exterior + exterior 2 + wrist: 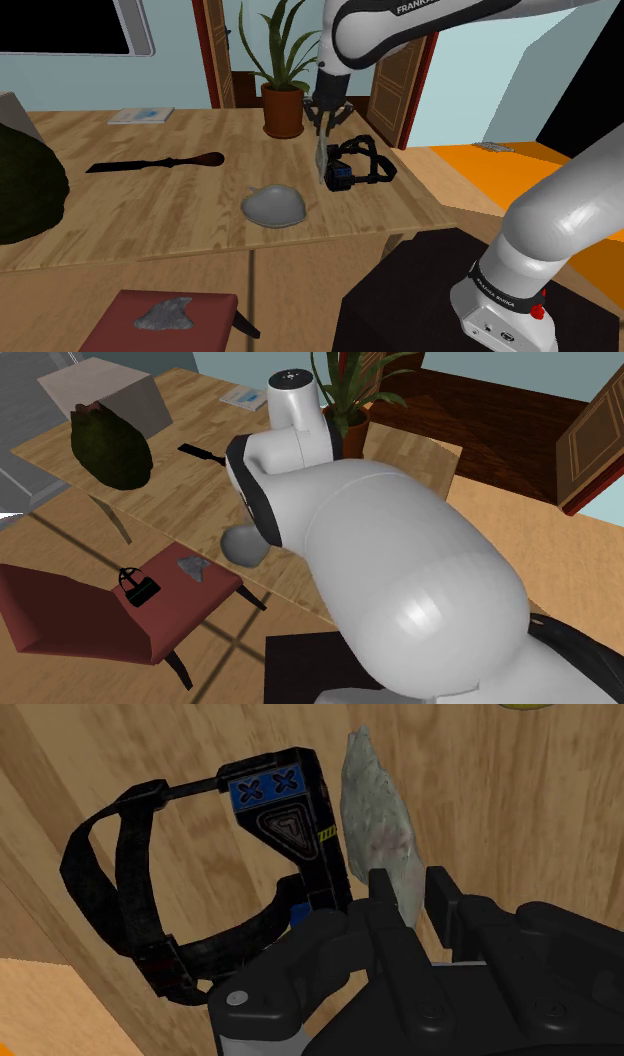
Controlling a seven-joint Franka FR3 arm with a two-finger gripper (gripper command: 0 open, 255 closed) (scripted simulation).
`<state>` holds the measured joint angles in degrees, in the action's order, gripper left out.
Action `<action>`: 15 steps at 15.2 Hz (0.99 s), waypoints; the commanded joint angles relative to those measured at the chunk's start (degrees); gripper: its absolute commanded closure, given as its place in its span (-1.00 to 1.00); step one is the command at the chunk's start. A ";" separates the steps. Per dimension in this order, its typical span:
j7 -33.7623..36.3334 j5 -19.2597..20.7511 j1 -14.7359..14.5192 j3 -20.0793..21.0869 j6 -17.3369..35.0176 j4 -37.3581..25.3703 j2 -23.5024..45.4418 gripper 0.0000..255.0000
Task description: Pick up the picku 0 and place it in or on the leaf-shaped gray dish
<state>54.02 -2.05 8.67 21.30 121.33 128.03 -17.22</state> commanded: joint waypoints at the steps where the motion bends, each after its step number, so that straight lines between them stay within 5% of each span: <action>1: -0.17 -0.01 0.06 -0.15 -1.55 -1.43 -0.13 1.00; 6: -0.49 -0.11 0.11 -0.47 -5.23 -4.60 -0.66 1.00; 15: 13.19 3.10 -2.96 8.69 -11.60 -17.36 6.61 1.00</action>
<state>65.33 0.27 6.01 28.80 110.50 112.74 -12.15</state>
